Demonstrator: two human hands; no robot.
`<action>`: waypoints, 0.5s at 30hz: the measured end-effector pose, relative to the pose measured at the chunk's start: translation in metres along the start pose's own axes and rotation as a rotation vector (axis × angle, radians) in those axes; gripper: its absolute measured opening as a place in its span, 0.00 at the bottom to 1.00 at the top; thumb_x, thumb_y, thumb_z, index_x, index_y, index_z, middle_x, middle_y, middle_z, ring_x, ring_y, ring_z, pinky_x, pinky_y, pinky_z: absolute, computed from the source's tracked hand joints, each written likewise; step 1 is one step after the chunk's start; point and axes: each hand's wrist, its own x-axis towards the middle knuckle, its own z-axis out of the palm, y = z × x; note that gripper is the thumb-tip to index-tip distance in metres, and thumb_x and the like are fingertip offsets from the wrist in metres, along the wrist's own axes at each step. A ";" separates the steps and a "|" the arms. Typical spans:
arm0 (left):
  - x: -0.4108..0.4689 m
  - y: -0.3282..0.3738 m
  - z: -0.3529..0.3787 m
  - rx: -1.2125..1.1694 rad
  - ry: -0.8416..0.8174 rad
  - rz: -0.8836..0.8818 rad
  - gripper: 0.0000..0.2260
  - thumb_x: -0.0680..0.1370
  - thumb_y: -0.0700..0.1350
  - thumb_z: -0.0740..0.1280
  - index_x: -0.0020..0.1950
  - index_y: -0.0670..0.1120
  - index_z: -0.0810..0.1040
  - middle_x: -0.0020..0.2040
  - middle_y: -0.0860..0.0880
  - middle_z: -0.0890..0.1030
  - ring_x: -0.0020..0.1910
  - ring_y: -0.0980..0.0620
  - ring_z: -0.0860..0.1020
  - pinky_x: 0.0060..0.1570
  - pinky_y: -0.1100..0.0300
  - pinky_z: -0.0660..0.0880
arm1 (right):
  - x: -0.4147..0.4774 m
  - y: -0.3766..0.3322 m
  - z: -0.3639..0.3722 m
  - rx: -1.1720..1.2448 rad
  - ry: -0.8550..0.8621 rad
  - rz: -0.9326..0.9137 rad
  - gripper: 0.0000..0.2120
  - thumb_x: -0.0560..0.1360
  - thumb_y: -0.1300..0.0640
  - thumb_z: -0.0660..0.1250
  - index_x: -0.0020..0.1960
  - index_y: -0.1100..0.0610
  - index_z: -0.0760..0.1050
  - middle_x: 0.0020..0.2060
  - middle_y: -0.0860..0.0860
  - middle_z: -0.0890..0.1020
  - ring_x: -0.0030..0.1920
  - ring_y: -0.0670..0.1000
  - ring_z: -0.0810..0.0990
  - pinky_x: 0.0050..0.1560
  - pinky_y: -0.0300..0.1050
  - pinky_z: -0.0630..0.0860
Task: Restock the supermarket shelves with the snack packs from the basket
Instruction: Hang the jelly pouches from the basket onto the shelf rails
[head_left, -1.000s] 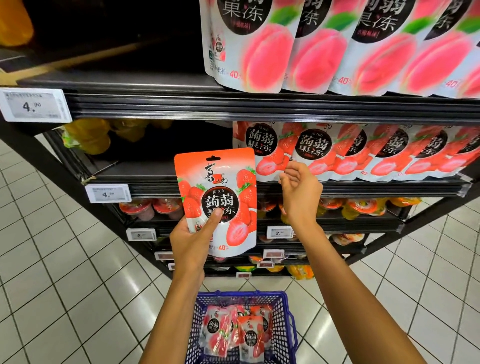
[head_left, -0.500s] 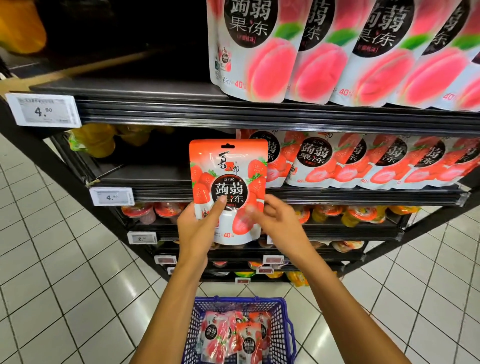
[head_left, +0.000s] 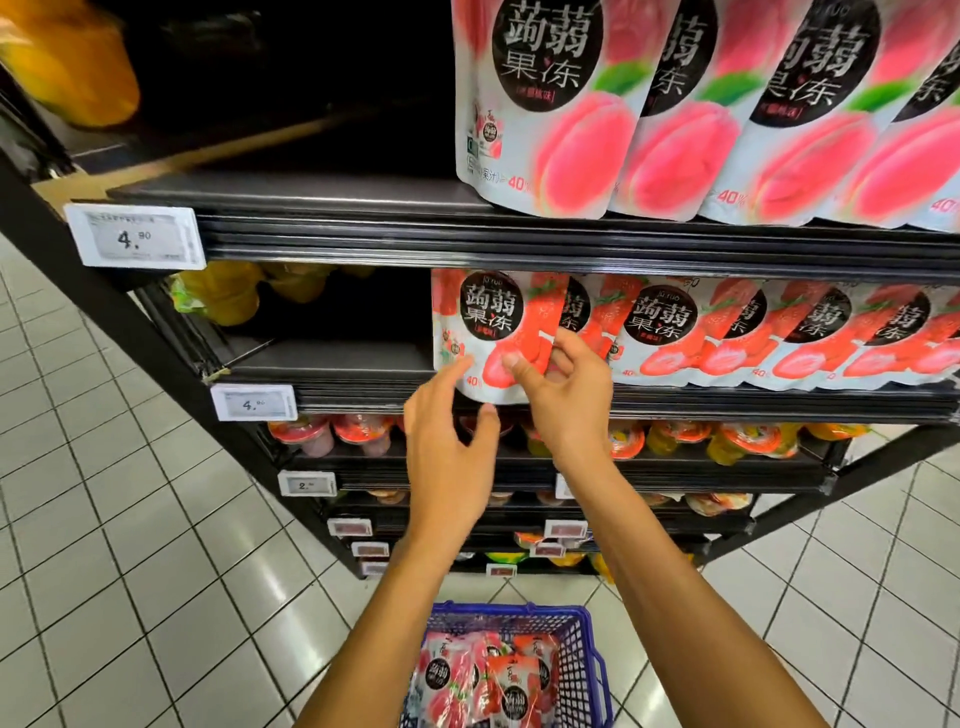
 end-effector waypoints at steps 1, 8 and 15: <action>0.001 -0.001 0.003 0.056 -0.034 0.006 0.23 0.78 0.43 0.66 0.72 0.56 0.68 0.65 0.68 0.66 0.73 0.58 0.60 0.71 0.60 0.60 | 0.002 0.000 0.005 0.004 0.023 -0.009 0.16 0.73 0.64 0.73 0.50 0.43 0.77 0.43 0.43 0.85 0.46 0.43 0.85 0.50 0.44 0.81; 0.003 -0.015 0.018 0.209 -0.140 -0.069 0.31 0.79 0.44 0.65 0.78 0.58 0.57 0.78 0.61 0.58 0.78 0.55 0.46 0.75 0.50 0.53 | 0.000 0.019 0.007 -0.115 -0.041 -0.008 0.15 0.75 0.64 0.70 0.61 0.60 0.76 0.47 0.49 0.83 0.46 0.42 0.80 0.54 0.38 0.77; -0.002 -0.021 0.024 0.272 -0.143 -0.061 0.34 0.78 0.44 0.65 0.78 0.62 0.53 0.79 0.62 0.54 0.77 0.53 0.45 0.74 0.51 0.47 | -0.002 0.027 -0.007 -0.473 0.136 0.035 0.09 0.75 0.60 0.71 0.54 0.55 0.82 0.40 0.44 0.83 0.40 0.43 0.81 0.48 0.41 0.80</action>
